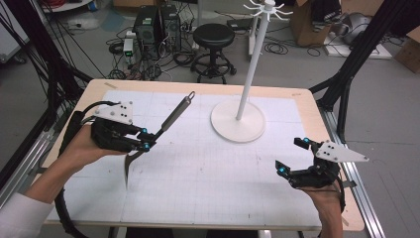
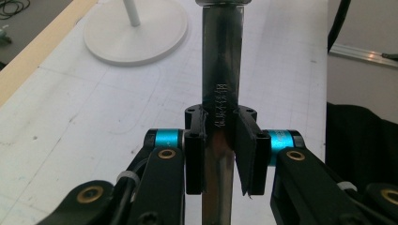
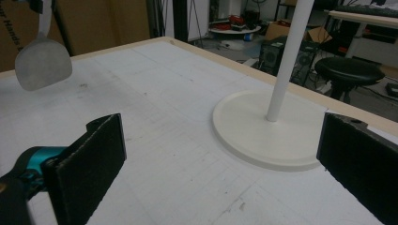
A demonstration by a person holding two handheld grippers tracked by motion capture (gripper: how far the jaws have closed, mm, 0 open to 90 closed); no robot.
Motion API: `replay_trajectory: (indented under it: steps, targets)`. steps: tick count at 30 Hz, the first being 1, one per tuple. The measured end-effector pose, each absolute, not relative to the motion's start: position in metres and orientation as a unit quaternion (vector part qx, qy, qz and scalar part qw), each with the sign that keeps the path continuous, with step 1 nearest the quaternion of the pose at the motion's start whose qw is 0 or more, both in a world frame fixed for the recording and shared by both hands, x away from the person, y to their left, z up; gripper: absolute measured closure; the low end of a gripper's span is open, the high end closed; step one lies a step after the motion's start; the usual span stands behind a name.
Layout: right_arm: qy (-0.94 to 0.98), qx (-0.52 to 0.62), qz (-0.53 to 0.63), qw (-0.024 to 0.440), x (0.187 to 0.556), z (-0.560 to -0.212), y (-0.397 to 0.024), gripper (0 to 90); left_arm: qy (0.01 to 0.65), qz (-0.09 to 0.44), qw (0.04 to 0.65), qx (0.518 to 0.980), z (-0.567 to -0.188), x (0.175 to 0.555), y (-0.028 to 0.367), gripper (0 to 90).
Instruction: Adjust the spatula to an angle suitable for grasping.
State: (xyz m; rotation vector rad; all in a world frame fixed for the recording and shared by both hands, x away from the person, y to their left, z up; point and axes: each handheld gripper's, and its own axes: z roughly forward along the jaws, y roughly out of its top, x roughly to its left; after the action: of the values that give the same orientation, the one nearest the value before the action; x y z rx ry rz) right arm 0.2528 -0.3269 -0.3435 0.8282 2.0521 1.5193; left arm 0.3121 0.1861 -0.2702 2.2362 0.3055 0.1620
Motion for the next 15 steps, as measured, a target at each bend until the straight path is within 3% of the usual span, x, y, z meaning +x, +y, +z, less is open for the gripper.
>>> replay_trajectory:
  steps: [15]
  targets:
    - [0.745,0.300,0.551,0.227,0.254,-0.344,-0.327,0.6,0.063,0.052,0.484,0.871,-0.267,0.307,0.161,74.8]
